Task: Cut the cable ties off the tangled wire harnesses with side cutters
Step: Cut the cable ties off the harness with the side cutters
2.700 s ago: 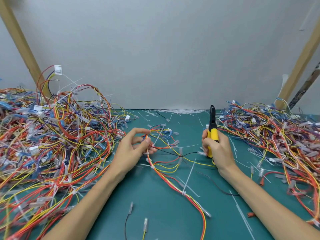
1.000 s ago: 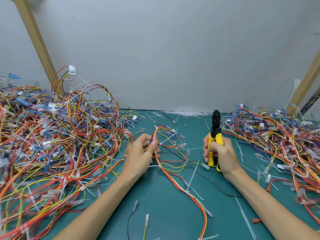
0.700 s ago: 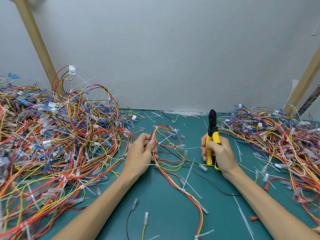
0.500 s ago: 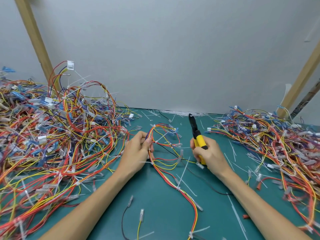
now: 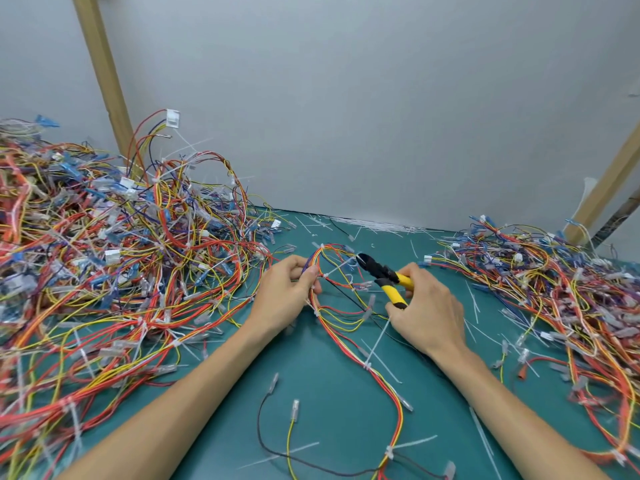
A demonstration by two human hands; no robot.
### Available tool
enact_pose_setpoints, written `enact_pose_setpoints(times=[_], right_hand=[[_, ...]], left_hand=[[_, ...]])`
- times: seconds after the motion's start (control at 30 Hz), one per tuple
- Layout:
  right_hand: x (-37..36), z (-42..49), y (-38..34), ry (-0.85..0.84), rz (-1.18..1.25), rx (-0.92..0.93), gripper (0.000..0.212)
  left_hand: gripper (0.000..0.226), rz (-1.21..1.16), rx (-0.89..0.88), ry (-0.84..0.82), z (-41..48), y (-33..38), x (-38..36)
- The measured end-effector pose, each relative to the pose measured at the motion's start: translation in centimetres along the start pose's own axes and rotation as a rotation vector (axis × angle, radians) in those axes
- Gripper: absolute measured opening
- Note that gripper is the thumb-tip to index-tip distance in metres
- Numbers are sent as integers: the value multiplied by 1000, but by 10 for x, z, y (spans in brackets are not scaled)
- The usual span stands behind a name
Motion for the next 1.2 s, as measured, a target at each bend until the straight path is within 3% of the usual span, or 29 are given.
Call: enact_pose_setpoints(times=[0.43, 0.9, 1.2], right_hand=[[5, -7, -22, 38, -153, 268, 39], [6, -9, -28, -67, -59, 269, 50], [4, -9, -31, -151, -148, 277, 37]], left_hand=[[15, -54, -7, -15, 1, 0, 2], [9, -75, -82, -168, -1, 1, -9], [10, -94, -110, -235, -2, 1, -12]])
Point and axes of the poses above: each hand's wrist, its own z-axis towards the middle knuckle, its own x-axis out of the back of the hand, y = z × x, the point moved 5 cm from there along z, towards the middle knuckle, and after that the axes turned 5 degrees about x, right-handed, at the moved point
